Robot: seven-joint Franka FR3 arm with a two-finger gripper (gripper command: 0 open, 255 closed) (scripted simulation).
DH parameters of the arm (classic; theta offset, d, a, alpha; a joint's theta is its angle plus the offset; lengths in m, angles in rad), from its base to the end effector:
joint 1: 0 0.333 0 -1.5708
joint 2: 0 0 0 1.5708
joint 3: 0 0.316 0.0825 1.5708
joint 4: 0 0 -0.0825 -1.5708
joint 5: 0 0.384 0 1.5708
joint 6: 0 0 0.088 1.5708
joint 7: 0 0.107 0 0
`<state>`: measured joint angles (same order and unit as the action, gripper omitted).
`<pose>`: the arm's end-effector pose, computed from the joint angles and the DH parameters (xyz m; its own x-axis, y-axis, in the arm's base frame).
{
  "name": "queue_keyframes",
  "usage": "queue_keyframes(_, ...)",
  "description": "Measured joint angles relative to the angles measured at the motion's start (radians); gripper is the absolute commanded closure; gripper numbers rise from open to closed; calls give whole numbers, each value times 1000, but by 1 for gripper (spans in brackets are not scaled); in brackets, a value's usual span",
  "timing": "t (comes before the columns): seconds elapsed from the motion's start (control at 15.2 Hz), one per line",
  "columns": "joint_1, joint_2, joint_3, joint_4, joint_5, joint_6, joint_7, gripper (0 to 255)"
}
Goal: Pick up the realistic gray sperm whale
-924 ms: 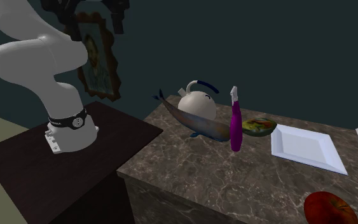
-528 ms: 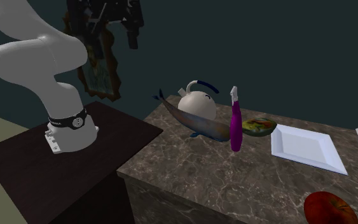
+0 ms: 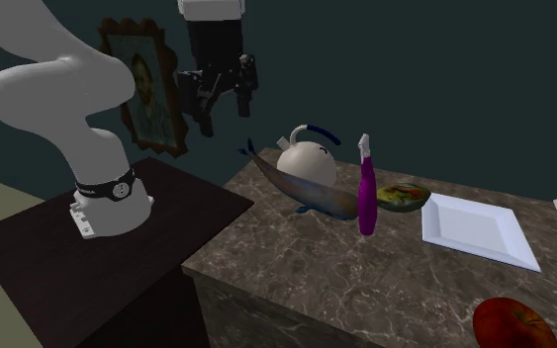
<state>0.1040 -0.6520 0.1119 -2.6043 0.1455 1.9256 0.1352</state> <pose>0.3367 0.0848 0.4572 0.9992 0.0055 -0.0384 0.0031 -0.9980 -0.0624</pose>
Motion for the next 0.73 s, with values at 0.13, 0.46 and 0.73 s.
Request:
queue_keyframes(0.13,17,40,26,-11,27,47,28,0)
queue_keyframes(0.46,63,161,96,-57,98,206,90,0)
queue_keyframes(0.73,98,273,150,-49,146,309,141,0)
